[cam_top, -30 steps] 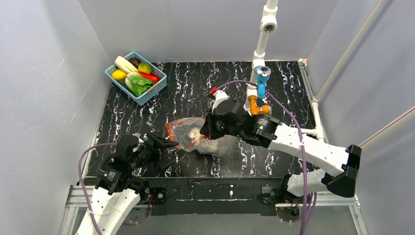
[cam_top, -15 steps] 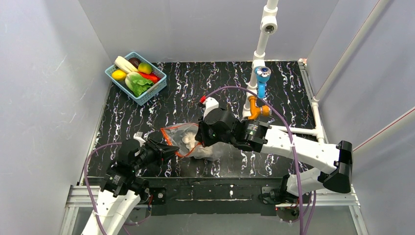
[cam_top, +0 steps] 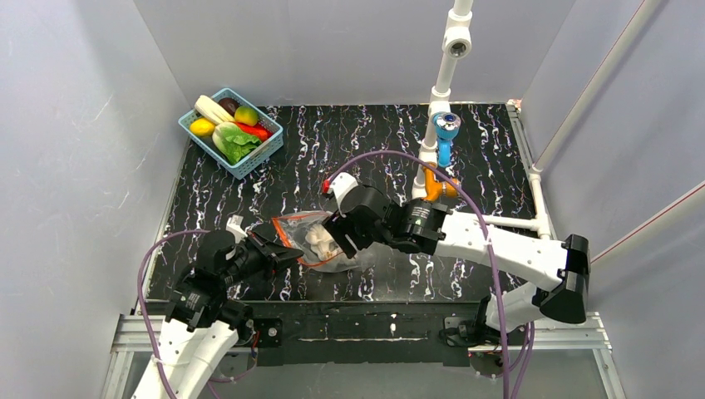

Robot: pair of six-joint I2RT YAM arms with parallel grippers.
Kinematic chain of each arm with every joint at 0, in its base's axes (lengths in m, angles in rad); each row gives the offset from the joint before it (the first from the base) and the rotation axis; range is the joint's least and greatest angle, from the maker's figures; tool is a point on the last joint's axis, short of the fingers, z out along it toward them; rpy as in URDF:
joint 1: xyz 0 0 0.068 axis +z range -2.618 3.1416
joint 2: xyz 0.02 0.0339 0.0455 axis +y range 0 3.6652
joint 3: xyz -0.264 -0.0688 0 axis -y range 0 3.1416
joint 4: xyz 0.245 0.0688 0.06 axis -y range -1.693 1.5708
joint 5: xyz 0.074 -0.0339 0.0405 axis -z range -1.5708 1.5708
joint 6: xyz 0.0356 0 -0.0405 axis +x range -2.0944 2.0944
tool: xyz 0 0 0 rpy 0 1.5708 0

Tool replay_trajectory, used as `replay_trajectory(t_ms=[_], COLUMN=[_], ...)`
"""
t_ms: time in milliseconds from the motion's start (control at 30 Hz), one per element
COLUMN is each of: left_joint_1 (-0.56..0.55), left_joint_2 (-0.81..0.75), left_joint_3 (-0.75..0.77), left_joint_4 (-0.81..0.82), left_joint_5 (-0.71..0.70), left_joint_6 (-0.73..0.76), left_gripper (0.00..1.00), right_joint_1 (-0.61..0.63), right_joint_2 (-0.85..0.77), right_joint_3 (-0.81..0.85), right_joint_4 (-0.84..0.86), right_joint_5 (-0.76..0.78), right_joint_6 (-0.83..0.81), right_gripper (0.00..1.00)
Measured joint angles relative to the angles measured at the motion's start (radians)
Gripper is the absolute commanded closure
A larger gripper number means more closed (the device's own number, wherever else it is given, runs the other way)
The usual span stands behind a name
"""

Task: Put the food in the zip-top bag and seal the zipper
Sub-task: Adjust the zipper food storage bag at the center of the board.

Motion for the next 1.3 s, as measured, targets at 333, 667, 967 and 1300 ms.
replay_trajectory(t_ms=[333,667,967,1300], left_joint_1=[0.0,0.0,0.0,0.0], left_joint_2=[0.006,0.008,0.034,0.115], left_joint_3=[0.015,0.018,0.036,0.139], left_joint_4=[-0.034,-0.045,-0.057,-0.096], left_joint_5=[0.006,0.008,0.007,0.023], left_joint_6=[0.024,0.027,0.046,0.104], left_gripper=[1.0,1.0,1.0,0.81], right_joint_1=[0.0,0.0,0.006,0.008], right_joint_2=[0.179,0.291,0.369,0.208], right_joint_3=[0.291,0.442,0.486,0.332], right_joint_4=[-0.11,-0.162,-0.199,-0.135], right_joint_5=[0.002,-0.036,0.024,0.176], right_joint_6=[-0.209,-0.249,-0.239,-0.14], right_gripper=[0.23,0.34,0.99,0.99])
